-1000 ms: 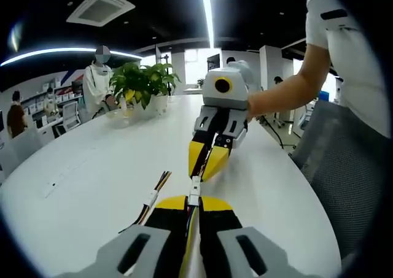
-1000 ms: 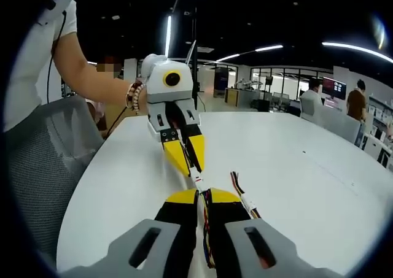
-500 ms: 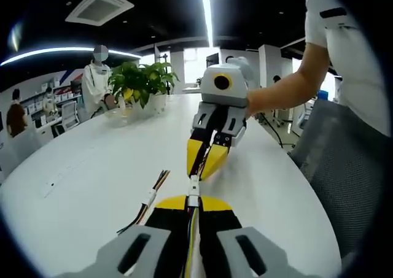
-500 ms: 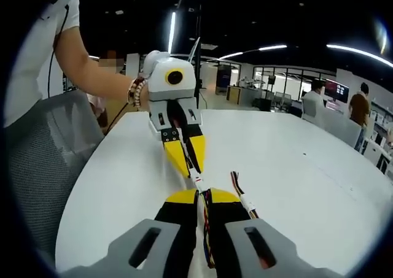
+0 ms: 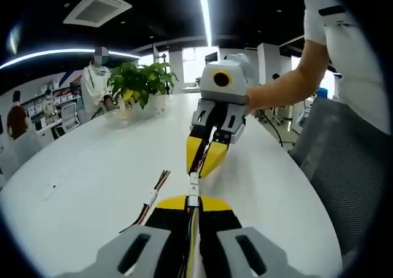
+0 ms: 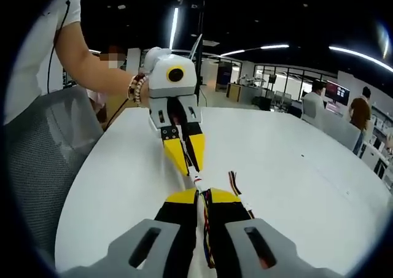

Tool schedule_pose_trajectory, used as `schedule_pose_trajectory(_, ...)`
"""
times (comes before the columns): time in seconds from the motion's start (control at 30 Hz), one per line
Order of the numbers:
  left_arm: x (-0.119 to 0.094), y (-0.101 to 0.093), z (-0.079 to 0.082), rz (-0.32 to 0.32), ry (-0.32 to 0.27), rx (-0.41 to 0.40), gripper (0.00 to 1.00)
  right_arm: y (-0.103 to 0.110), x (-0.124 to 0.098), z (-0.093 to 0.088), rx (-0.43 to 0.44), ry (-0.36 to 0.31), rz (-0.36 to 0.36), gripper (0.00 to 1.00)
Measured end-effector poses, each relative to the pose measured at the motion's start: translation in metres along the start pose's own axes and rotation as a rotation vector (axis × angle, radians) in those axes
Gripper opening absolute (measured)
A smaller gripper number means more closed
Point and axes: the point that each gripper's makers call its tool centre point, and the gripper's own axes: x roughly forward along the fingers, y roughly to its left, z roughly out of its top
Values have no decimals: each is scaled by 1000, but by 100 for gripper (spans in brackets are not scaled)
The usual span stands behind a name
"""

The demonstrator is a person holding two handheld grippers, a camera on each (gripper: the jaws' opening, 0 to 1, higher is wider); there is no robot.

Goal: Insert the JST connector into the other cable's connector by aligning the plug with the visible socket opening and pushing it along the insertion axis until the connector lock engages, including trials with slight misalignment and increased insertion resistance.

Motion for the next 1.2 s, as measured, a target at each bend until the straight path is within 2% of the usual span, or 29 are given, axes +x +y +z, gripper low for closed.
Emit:
schedule_pose_trajectory(0.83, 3, -1, -6, -11, 68, 61, 0, 2, 3, -7, -1, 48, 6, 2)
schedule_pose_trajectory(1.0, 4, -2, -3, -16, 58, 59, 0, 1, 4, -8, 2, 53, 3, 2)
schedule_pose_trajectory(1.2, 4, -2, -6, -18, 74, 70, 0, 2, 5, -8, 7, 58, 7, 2)
